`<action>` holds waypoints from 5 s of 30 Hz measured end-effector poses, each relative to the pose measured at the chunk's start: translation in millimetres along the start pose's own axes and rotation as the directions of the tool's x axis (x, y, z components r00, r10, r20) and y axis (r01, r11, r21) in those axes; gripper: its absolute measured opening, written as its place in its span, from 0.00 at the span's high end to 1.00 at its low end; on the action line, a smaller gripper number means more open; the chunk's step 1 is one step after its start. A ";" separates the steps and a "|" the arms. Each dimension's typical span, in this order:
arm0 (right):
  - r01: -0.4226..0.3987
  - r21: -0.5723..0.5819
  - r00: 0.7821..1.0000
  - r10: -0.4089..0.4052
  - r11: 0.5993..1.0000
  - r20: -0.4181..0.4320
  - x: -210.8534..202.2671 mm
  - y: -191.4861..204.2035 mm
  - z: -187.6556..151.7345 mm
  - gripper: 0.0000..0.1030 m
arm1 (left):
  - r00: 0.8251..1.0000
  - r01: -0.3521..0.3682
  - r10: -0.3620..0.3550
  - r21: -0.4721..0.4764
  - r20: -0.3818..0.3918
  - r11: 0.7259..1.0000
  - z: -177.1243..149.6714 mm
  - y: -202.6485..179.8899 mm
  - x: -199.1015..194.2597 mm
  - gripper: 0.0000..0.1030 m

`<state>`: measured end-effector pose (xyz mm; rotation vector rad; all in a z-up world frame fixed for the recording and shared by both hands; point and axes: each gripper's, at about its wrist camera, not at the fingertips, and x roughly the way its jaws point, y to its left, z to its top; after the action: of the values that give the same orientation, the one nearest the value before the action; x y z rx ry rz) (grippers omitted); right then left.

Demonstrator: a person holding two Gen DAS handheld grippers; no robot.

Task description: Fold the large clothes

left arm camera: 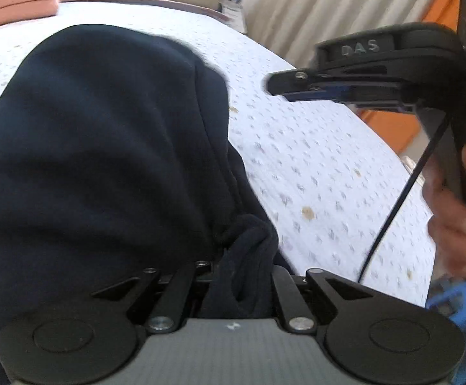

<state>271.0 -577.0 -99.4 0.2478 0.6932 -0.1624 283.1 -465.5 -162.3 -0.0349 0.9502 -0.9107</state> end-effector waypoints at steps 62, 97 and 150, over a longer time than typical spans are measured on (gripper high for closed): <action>-0.150 -0.222 0.985 0.127 0.963 -0.115 18.0 50.3 -9.5 0.40 | 0.963 0.266 -0.258 -0.141 0.073 0.954 16.1 62.7 -77.1 0.63; -0.097 -0.356 0.982 0.030 0.929 -0.188 2.5 45.5 -49.9 0.83 | 0.991 0.120 -0.106 -0.211 0.079 0.970 12.3 146.9 -92.0 0.86; 0.056 -0.220 0.976 -0.100 0.974 -0.194 197.6 15.8 55.7 0.89 | 0.988 0.125 -0.083 -0.366 0.130 0.922 -11.3 177.2 -104.7 0.92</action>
<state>458.4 -590.3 -183.5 0.0303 0.9184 -0.1372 364.8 -276.3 -168.2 -0.4626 1.0128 -0.8044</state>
